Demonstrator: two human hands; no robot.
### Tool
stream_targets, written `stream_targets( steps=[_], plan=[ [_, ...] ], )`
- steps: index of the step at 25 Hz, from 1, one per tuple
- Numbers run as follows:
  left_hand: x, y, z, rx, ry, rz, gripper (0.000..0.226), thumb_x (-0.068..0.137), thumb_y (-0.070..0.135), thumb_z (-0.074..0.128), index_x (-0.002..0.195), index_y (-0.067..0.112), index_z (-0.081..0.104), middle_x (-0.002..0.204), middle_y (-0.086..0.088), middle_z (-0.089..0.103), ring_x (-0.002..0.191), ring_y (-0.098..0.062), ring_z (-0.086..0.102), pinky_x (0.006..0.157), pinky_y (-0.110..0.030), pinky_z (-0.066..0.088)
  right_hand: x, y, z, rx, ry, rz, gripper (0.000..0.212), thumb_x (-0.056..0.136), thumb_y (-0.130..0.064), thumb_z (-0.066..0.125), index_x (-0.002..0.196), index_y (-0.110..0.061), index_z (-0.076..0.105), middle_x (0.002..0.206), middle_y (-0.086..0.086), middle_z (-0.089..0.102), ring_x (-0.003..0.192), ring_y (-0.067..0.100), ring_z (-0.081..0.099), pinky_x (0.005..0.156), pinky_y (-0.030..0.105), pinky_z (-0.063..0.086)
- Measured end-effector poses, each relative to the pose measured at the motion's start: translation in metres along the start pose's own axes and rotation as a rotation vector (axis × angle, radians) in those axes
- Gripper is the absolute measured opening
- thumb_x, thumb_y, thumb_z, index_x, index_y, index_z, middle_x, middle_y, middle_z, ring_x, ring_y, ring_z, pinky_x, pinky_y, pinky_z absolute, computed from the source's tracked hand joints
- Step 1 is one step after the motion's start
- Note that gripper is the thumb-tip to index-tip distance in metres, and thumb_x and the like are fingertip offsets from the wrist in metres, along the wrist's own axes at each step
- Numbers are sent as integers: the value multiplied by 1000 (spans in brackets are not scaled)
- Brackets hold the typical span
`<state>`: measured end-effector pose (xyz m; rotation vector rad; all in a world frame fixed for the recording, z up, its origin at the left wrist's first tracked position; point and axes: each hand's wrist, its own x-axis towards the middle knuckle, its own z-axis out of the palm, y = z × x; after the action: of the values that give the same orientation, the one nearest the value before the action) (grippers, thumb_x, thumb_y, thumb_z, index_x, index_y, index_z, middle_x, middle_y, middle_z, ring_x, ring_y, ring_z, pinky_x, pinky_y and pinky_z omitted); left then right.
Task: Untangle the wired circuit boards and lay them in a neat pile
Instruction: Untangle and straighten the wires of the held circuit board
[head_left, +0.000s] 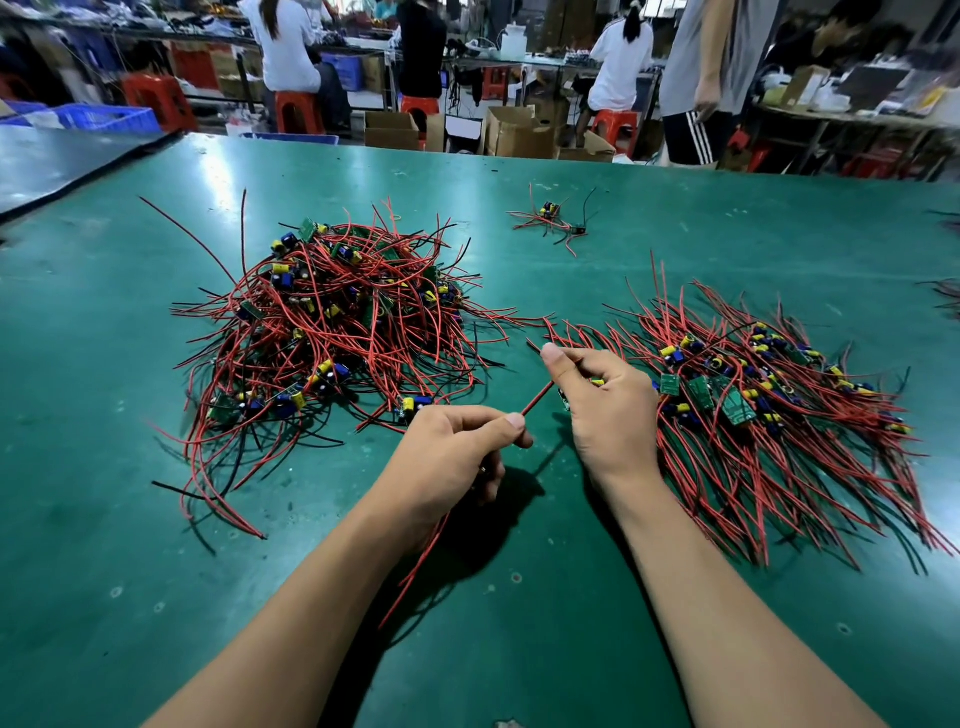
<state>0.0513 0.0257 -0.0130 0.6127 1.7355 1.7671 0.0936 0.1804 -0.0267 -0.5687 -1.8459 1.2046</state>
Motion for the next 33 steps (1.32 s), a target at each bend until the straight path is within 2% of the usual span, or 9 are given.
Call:
stream_targets(
  steps=[4, 9, 12, 16, 20, 22, 26, 31, 33],
  plan=[
    [0, 1, -1, -5, -21, -10, 25, 93, 19, 64, 72, 8, 72, 45, -2, 47, 34, -14, 42, 39, -16, 33, 1, 5, -3, -39, 16, -7, 22, 93, -36, 71, 80, -20, 79, 62, -6, 65, 59, 3, 54, 61, 16, 41],
    [-1, 3, -3, -83, -47, -90, 22, 94, 20, 63, 80, 6, 73, 52, -6, 54, 41, -17, 50, 43, -19, 41, 3, -2, -3, 241, -149, 349, 51, 100, -49, 54, 64, -17, 72, 55, -5, 55, 37, 6, 36, 41, 19, 27],
    [1, 6, -4, -173, -68, -152, 26, 97, 21, 58, 96, -2, 69, 66, -10, 64, 50, -19, 58, 47, -23, 49, 7, -7, -10, 321, -172, 481, 53, 91, -58, 61, 73, -9, 72, 58, -2, 49, 36, 9, 32, 44, 21, 21],
    [4, 13, -5, -361, -37, -212, 45, 101, 39, 45, 113, -1, 62, 90, -14, 74, 70, -25, 71, 64, -31, 59, 3, -14, -14, 163, -176, 381, 58, 88, -70, 55, 75, -13, 61, 55, -6, 51, 39, 10, 40, 40, 18, 30],
    [6, 16, -8, -495, -36, -219, 61, 100, 55, 32, 124, 4, 56, 114, -15, 72, 102, -31, 70, 82, -36, 59, 1, -16, -13, 139, -169, 332, 33, 101, -52, 50, 104, -23, 66, 79, 0, 61, 43, 11, 47, 41, 19, 38],
    [7, 16, -9, -521, -28, -209, 65, 99, 58, 29, 127, 4, 54, 117, -15, 70, 108, -32, 68, 87, -38, 56, -3, -17, -12, 107, -222, 311, 24, 101, -43, 54, 107, -22, 65, 80, 2, 63, 44, 12, 48, 44, 20, 39],
    [8, 15, -12, -549, -19, -202, 69, 97, 62, 27, 130, 6, 51, 121, -15, 69, 109, -29, 68, 98, -45, 51, -14, -21, -6, 10, -301, 171, 7, 95, -30, 67, 97, -25, 63, 73, -4, 66, 46, 6, 56, 47, 17, 43],
    [9, 14, -14, -523, -11, -203, 69, 97, 63, 27, 131, 10, 55, 126, -13, 66, 100, -20, 68, 95, -37, 51, -23, -28, -3, -137, -385, 114, 22, 86, -37, 76, 83, -20, 63, 66, -18, 64, 58, -3, 56, 59, 11, 41],
    [9, 15, -13, -541, 3, -202, 67, 97, 62, 29, 128, 11, 58, 128, -14, 65, 103, -20, 67, 92, -33, 52, -26, -31, -2, -166, -437, 115, 27, 85, -39, 77, 80, -18, 62, 66, -14, 64, 57, -3, 52, 58, 11, 41]
  ],
)
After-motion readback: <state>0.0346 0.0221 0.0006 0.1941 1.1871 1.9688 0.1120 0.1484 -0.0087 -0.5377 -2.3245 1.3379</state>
